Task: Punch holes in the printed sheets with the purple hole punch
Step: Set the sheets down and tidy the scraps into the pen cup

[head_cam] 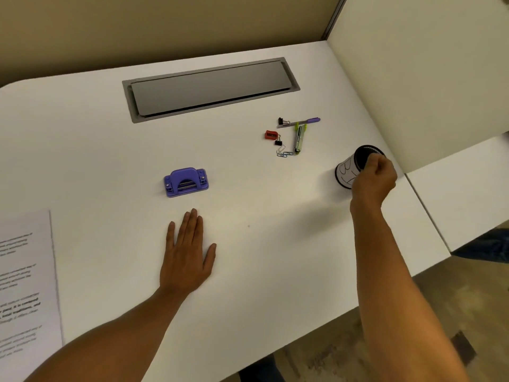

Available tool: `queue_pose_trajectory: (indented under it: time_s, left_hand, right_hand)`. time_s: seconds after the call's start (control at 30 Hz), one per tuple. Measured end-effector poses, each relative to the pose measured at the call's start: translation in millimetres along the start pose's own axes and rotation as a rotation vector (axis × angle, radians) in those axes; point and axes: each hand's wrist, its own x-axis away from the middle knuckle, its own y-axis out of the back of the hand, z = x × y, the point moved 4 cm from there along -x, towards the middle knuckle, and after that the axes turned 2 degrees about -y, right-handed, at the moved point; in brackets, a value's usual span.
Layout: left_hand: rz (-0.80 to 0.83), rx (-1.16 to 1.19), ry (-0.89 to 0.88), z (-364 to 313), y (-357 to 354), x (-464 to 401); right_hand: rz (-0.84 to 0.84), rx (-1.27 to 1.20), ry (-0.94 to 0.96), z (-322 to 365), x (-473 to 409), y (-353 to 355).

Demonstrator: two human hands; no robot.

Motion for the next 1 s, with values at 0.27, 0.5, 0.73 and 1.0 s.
queue_pose_trajectory:
  time_s: [0.27, 0.5, 0.73, 1.0]
  left_hand:
    - [0.002, -0.006, -0.003, 0, 0, -1]
    - [-0.001, -0.017, -0.002, 0, 0, 0]
    - [-0.017, -0.008, -0.008, 0, 0, 0]
    - [-0.008, -0.006, 0.004, -1, 2, 0]
  right_hand:
    - [-0.095, 0.511, 0.131, -8, -46, 15]
    - [-0.154, 0.497, 0.086, -8, -56, 22]
    - [-0.131, 0.372, 0.183, -4, -51, 19]
    - [0.198, 0.356, 0.759, -45, 80, -20]
